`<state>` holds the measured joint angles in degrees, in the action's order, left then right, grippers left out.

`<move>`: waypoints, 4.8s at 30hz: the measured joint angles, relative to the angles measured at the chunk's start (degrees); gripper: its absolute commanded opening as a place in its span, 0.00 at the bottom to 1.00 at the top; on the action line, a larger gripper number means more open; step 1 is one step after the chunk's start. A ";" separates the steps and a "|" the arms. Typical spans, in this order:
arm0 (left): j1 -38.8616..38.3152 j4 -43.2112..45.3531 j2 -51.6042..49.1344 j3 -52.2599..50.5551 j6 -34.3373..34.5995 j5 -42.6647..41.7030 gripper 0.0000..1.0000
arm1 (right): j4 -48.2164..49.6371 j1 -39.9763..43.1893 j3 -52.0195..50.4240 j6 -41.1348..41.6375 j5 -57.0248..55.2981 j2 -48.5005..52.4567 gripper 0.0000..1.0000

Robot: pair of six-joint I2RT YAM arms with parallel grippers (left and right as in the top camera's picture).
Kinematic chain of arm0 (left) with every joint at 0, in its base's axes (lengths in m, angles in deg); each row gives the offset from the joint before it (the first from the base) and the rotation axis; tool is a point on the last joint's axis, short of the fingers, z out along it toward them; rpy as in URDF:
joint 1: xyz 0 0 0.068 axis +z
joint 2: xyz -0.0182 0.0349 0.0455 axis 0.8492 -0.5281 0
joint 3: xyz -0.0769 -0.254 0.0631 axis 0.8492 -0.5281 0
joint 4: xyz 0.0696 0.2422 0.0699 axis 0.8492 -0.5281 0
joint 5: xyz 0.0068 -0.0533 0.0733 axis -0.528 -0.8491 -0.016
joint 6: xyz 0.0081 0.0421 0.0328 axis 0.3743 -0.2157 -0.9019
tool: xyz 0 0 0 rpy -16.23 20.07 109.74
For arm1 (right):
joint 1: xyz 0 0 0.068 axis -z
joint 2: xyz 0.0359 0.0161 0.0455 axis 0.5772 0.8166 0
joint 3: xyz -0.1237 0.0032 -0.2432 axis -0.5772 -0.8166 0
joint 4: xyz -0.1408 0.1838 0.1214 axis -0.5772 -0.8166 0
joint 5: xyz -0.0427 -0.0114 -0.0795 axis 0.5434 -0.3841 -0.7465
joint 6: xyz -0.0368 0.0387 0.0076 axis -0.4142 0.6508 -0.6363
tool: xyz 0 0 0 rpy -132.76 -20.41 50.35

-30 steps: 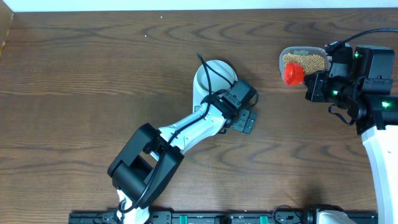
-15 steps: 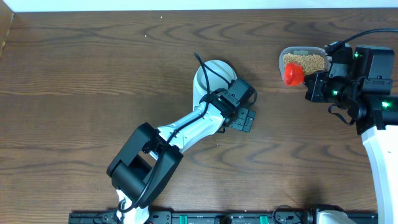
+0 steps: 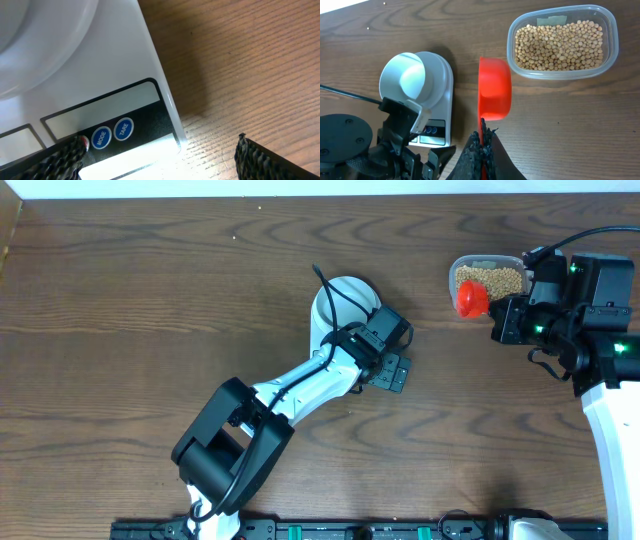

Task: Scoop item into bowl and weigh 50g on scale

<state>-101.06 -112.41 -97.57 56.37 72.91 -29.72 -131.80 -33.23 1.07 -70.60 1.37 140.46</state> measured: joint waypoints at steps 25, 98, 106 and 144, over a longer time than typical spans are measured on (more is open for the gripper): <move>0.52 -2.91 16.26 -0.07 -2.91 0.02 0.98 | -0.22 0.00 0.00 0.00 0.00 0.00 0.01; 0.50 -2.78 7.74 -1.14 -8.20 -4.37 0.98 | -1.57 0.00 0.00 0.26 -4.48 0.00 0.01; 0.46 -1.64 3.89 -1.46 -8.20 -4.37 0.98 | -1.95 0.00 0.00 0.26 -4.50 0.00 0.01; 1.20 0.17 0.96 -1.51 -9.05 -3.45 0.98 | -2.64 0.00 0.00 0.26 -4.50 0.00 0.01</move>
<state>-99.86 -112.24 -96.61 54.86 63.86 -33.18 -134.44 -33.23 1.07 -70.34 -3.13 140.46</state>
